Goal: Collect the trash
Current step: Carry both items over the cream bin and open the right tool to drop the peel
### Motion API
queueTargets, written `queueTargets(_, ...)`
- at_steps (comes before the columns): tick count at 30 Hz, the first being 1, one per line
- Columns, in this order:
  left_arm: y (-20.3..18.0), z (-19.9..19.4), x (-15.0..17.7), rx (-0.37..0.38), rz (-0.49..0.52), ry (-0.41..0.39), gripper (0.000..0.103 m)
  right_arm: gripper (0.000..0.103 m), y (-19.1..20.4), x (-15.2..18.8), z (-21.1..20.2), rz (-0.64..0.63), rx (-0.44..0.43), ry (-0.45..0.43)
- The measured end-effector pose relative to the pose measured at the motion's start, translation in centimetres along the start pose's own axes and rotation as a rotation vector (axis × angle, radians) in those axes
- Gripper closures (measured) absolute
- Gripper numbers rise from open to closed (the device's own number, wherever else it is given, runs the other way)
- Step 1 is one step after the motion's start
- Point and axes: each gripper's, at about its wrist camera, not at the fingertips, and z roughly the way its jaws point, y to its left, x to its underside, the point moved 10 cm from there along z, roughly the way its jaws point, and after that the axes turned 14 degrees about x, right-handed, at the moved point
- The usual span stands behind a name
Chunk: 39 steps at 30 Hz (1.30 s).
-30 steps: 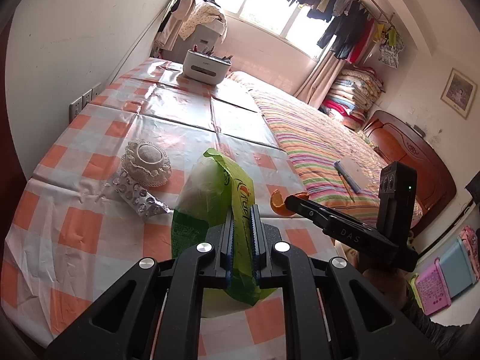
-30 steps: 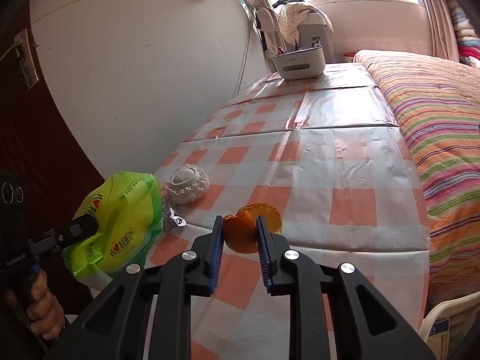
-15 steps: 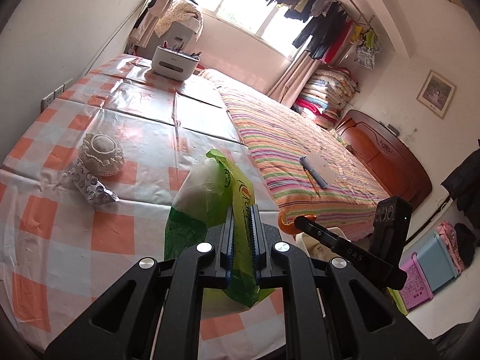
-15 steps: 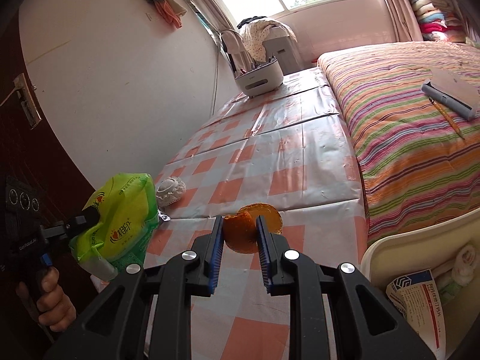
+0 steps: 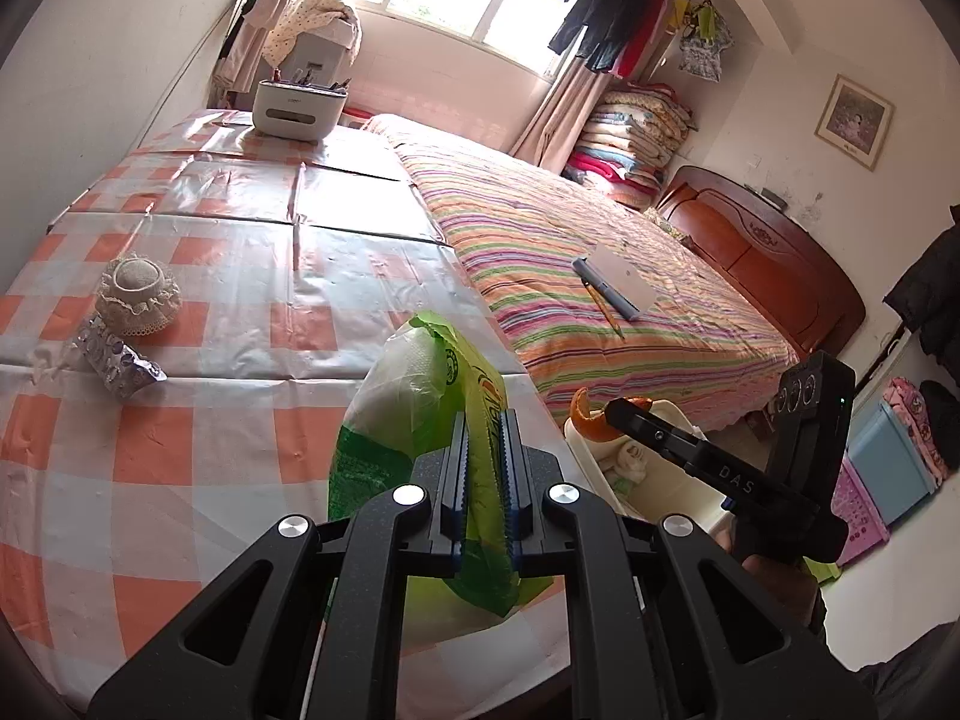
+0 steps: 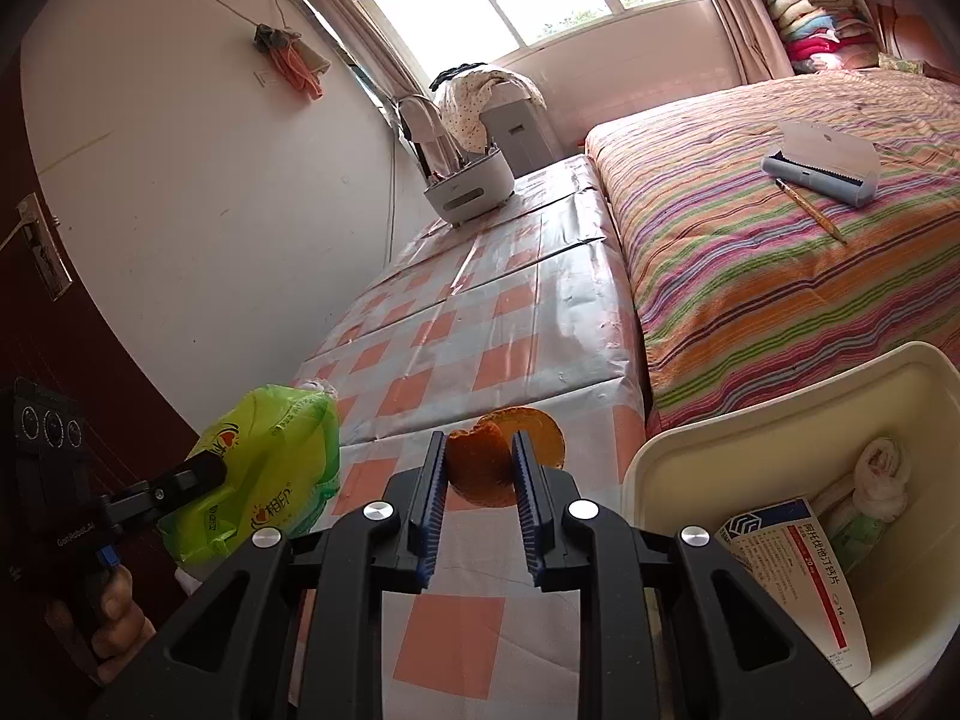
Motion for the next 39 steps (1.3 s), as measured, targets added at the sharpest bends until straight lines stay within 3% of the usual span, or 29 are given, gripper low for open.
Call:
queueTargets(19, -9.8, 6.8, 1.0, 0.102, 0.124, 0.112, 0.094, 0.082, -9.4, -2.7, -6.5, 0.16, 0.241, -0.213)
queueTargets(24, -11.8, 8.3, 1.3, 0.115, 0.154, 0.137, 0.094, 0.082, -10.7, -2.9, -7.6, 0.211, 0.209, -0.235)
queueTargets(29, -13.0, 9.5, 1.8, 0.125, 0.169, 0.161, 0.094, 0.082, -11.8, -3.3, -8.9, 0.217, 0.259, -0.271)
queueTargets(39, -13.8, 11.1, 2.4, 0.126, 0.181, 0.192, 0.094, 0.081, -13.1, -3.2, -9.2, 0.258, 0.263, -0.264)
